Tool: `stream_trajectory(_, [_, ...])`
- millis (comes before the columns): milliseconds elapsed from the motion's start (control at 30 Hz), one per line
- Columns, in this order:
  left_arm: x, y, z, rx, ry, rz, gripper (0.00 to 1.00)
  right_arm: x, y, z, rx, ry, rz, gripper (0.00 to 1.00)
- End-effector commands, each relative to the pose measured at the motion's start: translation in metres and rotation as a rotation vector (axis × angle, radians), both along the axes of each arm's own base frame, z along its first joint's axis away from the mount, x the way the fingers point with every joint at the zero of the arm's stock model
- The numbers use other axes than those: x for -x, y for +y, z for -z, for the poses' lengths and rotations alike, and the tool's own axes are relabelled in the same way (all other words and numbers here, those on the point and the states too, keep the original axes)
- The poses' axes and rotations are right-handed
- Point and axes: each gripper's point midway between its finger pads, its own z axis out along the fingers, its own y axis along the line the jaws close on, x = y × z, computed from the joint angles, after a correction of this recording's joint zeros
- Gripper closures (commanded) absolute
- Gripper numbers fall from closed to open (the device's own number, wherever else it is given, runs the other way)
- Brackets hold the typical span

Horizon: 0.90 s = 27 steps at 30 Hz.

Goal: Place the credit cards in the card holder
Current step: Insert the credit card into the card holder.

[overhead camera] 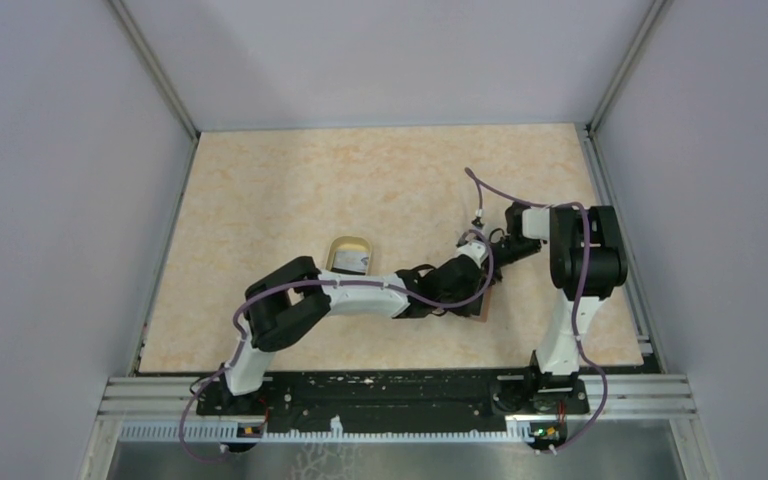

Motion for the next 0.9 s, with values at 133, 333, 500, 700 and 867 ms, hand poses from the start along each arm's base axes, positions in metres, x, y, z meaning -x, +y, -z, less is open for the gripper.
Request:
stream_trajectory(133, [-0.02,0.013,0.015,-0.126,-0.062,-0.067,0.66,-0.009,-0.005,0.012,0.058,-0.061,-0.039,0.78])
stream_trajectory(333, [-0.03,0.022,0.026,-0.177,-0.077,-0.148,0.65,-0.01,-0.005,0.01,0.057,-0.067,-0.04,0.72])
stream_trajectory(500, [-0.034,0.025,0.03,-0.185,-0.083,-0.185,0.65,-0.012,-0.004,0.005,0.047,-0.083,-0.046,0.71])
stream_trajectory(700, [-0.036,0.026,0.03,-0.187,-0.085,-0.205,0.65,-0.02,-0.005,-0.005,0.058,-0.135,-0.051,0.7])
stream_trajectory(867, [-0.038,0.03,0.03,-0.199,-0.089,-0.226,0.65,-0.024,-0.006,-0.011,0.059,-0.166,-0.048,0.69])
